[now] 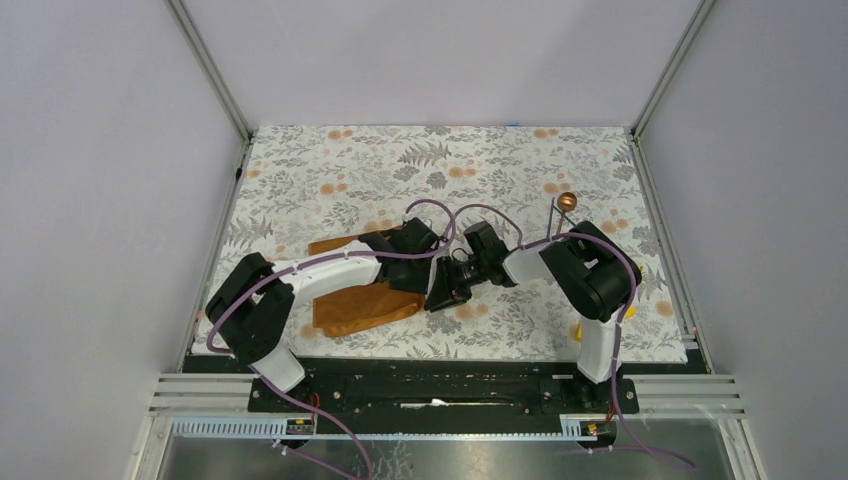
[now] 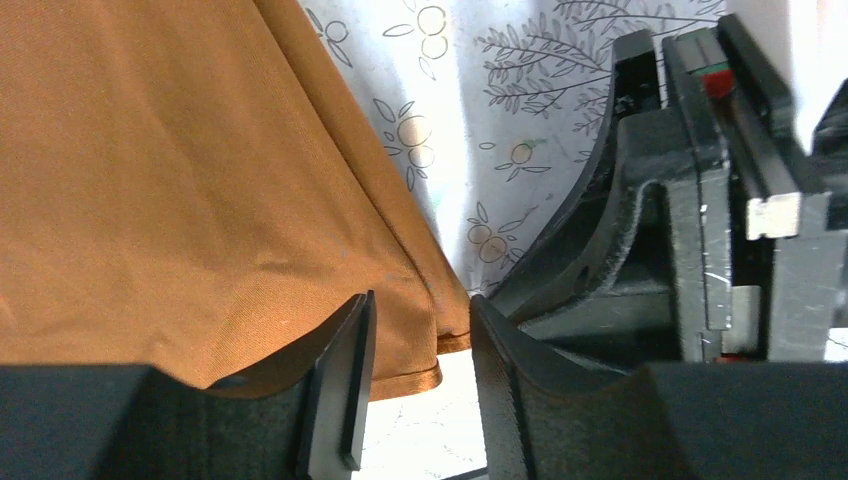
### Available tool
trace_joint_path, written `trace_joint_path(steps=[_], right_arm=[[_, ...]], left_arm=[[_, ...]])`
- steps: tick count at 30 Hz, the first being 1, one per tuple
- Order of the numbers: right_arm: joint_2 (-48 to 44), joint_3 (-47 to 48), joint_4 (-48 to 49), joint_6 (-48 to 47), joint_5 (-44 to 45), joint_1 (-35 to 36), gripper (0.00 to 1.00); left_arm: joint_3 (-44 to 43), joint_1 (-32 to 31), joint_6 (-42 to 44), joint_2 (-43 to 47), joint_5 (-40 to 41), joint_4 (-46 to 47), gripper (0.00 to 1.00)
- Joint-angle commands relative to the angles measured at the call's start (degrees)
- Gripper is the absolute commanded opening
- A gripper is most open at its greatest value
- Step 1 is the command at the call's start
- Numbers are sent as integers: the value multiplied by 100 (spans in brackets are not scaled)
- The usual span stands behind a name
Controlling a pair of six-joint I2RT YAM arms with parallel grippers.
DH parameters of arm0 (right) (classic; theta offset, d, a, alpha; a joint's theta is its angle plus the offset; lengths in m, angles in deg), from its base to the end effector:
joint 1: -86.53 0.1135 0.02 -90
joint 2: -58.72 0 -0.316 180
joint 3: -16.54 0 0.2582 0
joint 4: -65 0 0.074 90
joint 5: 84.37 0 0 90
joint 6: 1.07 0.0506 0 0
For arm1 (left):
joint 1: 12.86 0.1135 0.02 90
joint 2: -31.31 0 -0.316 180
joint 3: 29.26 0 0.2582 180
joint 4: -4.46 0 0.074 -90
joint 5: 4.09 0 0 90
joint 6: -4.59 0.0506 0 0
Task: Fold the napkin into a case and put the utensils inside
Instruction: Pick up the lower triangle-folded napkin from the center of the board.
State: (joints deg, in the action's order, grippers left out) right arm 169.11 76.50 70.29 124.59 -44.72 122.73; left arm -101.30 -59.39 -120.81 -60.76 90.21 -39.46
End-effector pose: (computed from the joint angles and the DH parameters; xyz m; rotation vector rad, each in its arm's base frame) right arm 0.2752 0.2497 0.1353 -0.5066 2.5470 1.5878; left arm 0.2289 -0.2359 0.2290 0.2412 2.7197 -0.3367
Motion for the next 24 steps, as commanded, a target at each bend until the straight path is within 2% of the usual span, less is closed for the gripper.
trace_joint_path(steps=[1,7,10,14,21,23,24], right_arm=[[170,130,72,-76,213,-24,37],[298,181,123,-42,223,-23,38],[312,203,128,-53,214,-27,37],[350,234,121,-80,200,-28,30],[396,256,115,-126,134,-25,7],[381,244,123,-118,124,-23,0],[376,229,136,-117,110,-24,0]], left_arm=[[45,-179,-106,-25,519,-13,41],[318,-380,-337,163,487,-6,43],[420,-436,-478,187,440,-11,39],[452,-493,-572,204,476,1,36],[370,-553,-615,166,501,24,18],[301,-567,-634,151,487,29,15],[258,-580,-635,121,484,27,15]])
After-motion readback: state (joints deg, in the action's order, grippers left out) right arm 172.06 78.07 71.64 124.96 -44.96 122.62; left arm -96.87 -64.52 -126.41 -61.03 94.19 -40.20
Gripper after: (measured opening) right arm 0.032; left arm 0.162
